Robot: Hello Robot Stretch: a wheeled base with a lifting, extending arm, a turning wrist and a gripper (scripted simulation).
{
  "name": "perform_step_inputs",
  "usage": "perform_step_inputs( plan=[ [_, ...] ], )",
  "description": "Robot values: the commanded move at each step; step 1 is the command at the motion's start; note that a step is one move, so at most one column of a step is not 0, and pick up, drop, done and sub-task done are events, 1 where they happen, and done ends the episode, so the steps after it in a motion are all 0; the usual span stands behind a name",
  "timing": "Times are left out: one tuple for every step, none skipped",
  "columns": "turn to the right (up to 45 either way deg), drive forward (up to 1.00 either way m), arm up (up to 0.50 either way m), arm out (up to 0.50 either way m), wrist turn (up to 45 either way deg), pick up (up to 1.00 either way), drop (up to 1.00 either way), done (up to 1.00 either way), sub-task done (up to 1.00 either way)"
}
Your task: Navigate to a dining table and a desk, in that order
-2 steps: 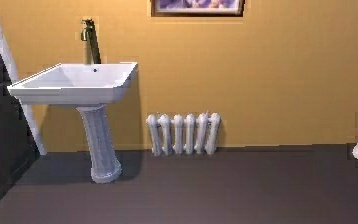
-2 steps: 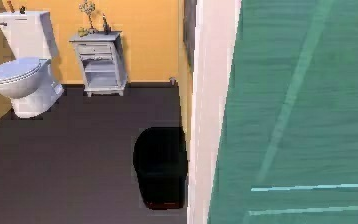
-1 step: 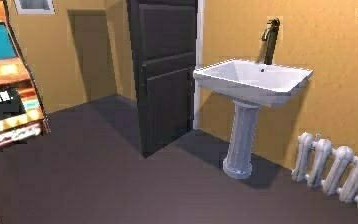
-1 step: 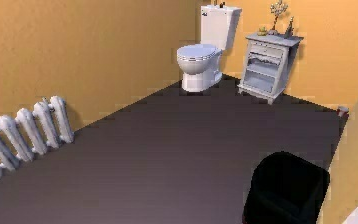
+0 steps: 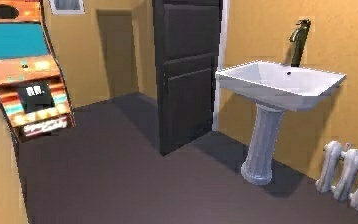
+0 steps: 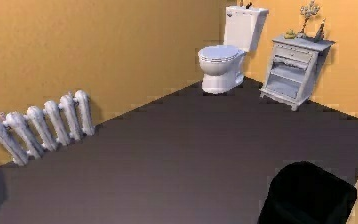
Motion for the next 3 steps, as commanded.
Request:
perform_step_inputs(
  plan=[
    [0.0, 0.40, 0.00, 0.00, 0.0, 0.00, 0.00, 0.00, 0.00],
    [-21.0, 0.00, 0.00, 0.00, 0.0, 0.00, 0.00, 0.00, 0.00],
    [0.0, 1.00, 0.00, 0.00, 0.0, 0.00, 0.00, 0.00, 0.00]
  ],
)
